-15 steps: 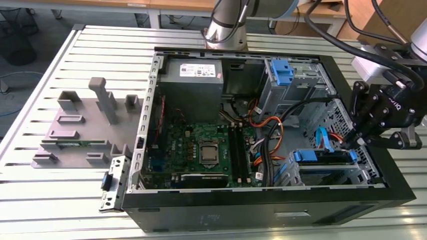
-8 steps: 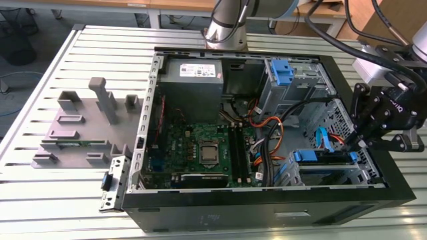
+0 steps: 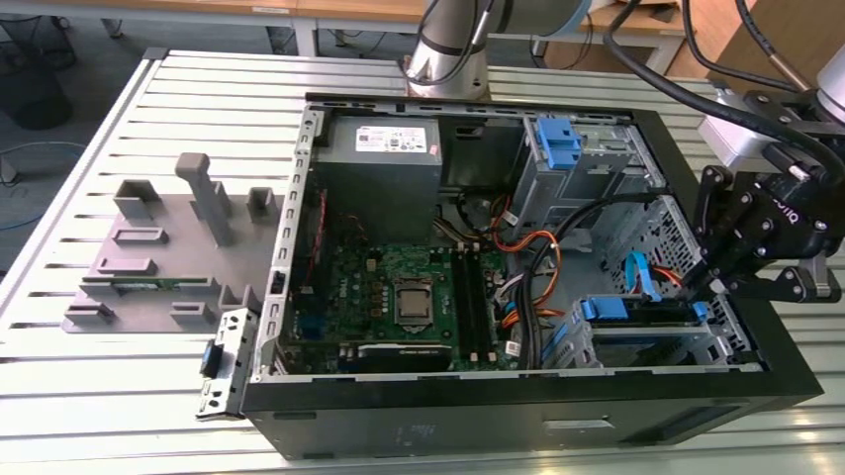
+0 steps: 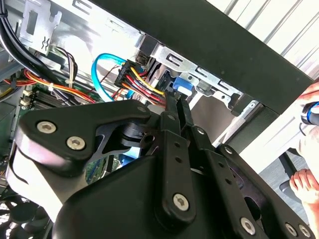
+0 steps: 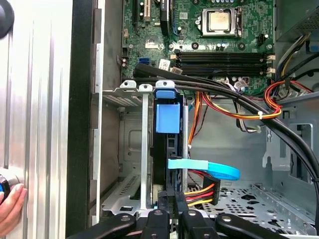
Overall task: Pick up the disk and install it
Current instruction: 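Insert the first disk wire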
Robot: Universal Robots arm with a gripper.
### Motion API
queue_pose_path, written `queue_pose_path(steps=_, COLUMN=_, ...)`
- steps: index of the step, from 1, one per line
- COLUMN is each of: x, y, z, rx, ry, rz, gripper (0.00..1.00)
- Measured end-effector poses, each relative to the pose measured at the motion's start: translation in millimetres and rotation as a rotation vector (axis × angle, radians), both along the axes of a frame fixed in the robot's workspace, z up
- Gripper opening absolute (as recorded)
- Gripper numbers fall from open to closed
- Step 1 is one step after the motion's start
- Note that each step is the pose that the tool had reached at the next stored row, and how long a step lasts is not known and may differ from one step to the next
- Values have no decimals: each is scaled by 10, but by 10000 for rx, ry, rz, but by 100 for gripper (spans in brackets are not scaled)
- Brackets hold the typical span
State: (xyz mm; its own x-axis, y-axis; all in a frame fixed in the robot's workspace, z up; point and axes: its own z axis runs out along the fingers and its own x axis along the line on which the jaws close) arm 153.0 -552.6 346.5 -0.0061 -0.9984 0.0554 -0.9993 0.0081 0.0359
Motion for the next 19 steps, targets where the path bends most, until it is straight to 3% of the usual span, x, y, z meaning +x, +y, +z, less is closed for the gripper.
queue_pose_path(steps=9, x=0, y=0, z=0, rx=-2, ry=0, rz=0, gripper=18)
queue_pose_path(steps=10, x=0, y=0, z=0, rx=-2, ry=0, rz=0, gripper=24)
queue_pose_path(steps=19, x=48, y=0, z=-7, rx=-3, ry=0, rz=0, gripper=24)
